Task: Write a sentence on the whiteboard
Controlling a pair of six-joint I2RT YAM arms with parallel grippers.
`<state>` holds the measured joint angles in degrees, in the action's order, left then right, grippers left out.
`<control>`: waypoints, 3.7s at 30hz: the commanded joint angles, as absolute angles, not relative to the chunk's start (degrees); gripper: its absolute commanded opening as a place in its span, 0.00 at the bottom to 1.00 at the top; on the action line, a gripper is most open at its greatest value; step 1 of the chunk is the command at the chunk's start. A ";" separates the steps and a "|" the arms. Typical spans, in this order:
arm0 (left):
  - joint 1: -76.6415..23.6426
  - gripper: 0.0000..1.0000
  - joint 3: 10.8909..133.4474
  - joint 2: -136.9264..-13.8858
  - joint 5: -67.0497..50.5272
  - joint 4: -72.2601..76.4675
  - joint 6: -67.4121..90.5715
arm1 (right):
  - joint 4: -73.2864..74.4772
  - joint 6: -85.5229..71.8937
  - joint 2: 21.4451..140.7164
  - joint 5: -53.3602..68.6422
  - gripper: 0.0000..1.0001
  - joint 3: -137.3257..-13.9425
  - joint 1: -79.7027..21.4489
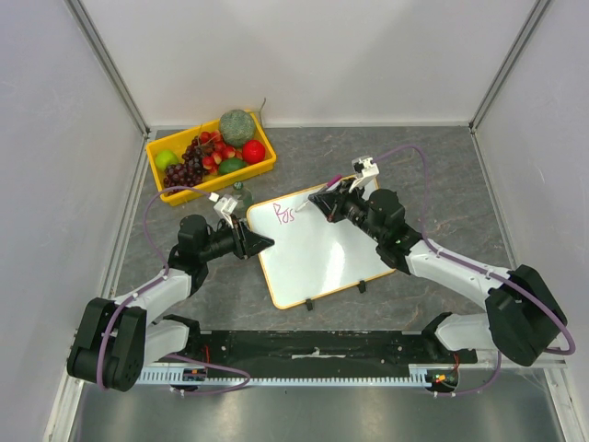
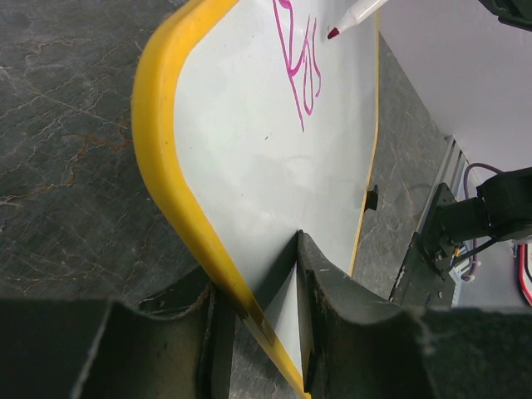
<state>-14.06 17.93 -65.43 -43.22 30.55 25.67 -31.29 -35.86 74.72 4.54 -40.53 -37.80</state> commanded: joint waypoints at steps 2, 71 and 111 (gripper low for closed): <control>-14.68 0.02 17.84 -65.83 -42.36 28.83 21.27 | -30.50 -33.22 74.09 0.79 0.00 -42.80 -37.71; -14.68 0.02 18.02 -66.27 -42.63 28.83 21.36 | -27.33 -31.47 76.73 1.58 0.00 -47.64 -37.79; -14.68 0.02 18.02 -66.18 -42.63 28.83 21.36 | -29.27 -32.26 75.23 0.35 0.00 -43.33 -37.71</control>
